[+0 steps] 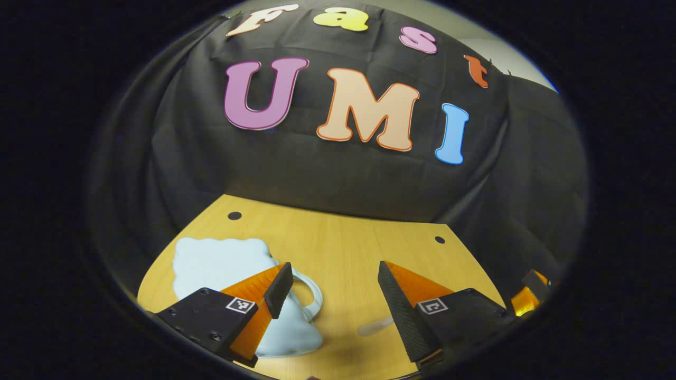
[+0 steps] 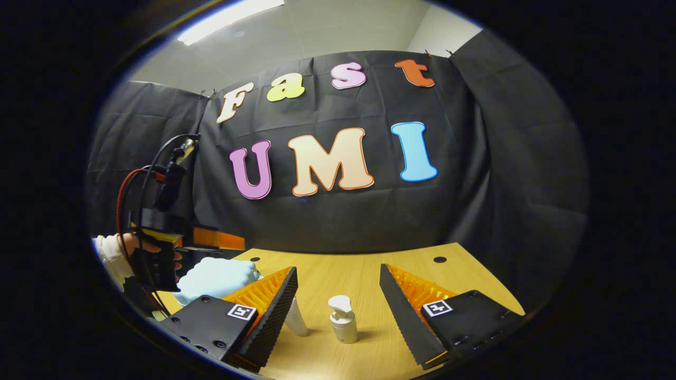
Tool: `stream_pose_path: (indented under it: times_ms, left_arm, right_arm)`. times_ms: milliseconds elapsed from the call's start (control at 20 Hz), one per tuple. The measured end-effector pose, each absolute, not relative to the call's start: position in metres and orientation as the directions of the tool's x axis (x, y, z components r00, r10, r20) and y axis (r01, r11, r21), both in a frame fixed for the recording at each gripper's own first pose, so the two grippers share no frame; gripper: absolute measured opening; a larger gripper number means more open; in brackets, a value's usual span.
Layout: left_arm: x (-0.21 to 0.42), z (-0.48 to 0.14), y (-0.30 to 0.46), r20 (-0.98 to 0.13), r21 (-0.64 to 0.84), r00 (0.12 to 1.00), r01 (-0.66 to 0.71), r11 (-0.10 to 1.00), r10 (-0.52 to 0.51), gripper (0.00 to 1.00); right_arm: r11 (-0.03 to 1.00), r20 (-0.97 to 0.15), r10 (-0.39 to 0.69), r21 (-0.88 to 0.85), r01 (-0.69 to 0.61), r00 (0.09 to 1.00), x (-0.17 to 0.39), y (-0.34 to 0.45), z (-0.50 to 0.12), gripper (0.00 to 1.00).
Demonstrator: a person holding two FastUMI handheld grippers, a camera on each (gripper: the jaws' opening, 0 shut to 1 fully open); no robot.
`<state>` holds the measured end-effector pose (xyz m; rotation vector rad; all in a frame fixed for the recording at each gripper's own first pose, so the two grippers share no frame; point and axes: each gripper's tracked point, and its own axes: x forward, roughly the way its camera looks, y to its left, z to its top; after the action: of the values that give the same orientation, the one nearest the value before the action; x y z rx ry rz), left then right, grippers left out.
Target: First open the suitcase, pack the skin care products into it, and then close the suitcase.
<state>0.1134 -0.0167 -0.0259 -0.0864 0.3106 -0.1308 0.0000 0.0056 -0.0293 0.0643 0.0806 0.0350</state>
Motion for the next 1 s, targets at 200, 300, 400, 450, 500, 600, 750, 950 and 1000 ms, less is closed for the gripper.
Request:
stream_pose_path:
  times_ms: [200,300,400,450,500,600,750,950,1000]
  left_arm:
    - [0.151,-0.036,-0.023,-0.397,-0.222,0.897,0.11,0.969,-0.193,0.94]
    - [0.169,-0.045,-0.02,-0.454,-0.264,0.87,0.074,0.962,-0.192,0.94]
    - [0.182,-0.061,-0.02,-0.522,-0.289,0.829,0.049,0.956,-0.2,0.94]
    - [0.186,-0.07,-0.019,-0.559,-0.295,0.804,0.036,0.955,-0.203,0.94]
    - [0.191,-0.081,-0.017,-0.594,-0.29,0.78,0.02,0.957,-0.196,0.94]
    - [0.197,-0.101,-0.009,-0.665,-0.267,0.728,-0.025,0.963,-0.165,0.92]
    - [0.2,-0.13,-0.007,-0.763,-0.242,0.63,-0.066,0.968,-0.147,0.92]
    - [0.204,-0.16,-0.001,-0.847,-0.19,0.523,-0.128,0.973,-0.096,0.9]
    - [0.205,-0.166,0.001,-0.861,-0.176,0.502,-0.143,0.974,-0.081,0.9]
  right_arm:
    - [0.996,-0.096,0.052,0.072,-0.045,0.994,0.001,0.01,-0.036,0.98]
    - [0.995,-0.114,0.061,0.087,-0.051,0.992,0.0,0.012,-0.042,0.98]
    - [0.994,-0.134,0.064,0.096,-0.052,0.989,0.001,0.012,-0.046,0.98]
    - [0.993,-0.136,0.065,0.102,-0.051,0.989,0.001,0.011,-0.046,0.98]
    - [0.993,-0.136,0.064,0.106,-0.05,0.989,0.001,0.011,-0.045,0.98]
    - [0.993,-0.141,0.059,0.106,-0.045,0.988,0.002,0.008,-0.048,0.98]
    - [0.992,-0.158,0.052,0.121,-0.033,0.986,0.002,0.005,-0.055,0.95]
    - [0.985,-0.183,0.031,0.174,0.001,0.983,-0.002,-0.003,-0.063,0.98]
    - [0.984,-0.185,0.027,0.177,0.006,0.982,-0.003,-0.005,-0.064,0.98]
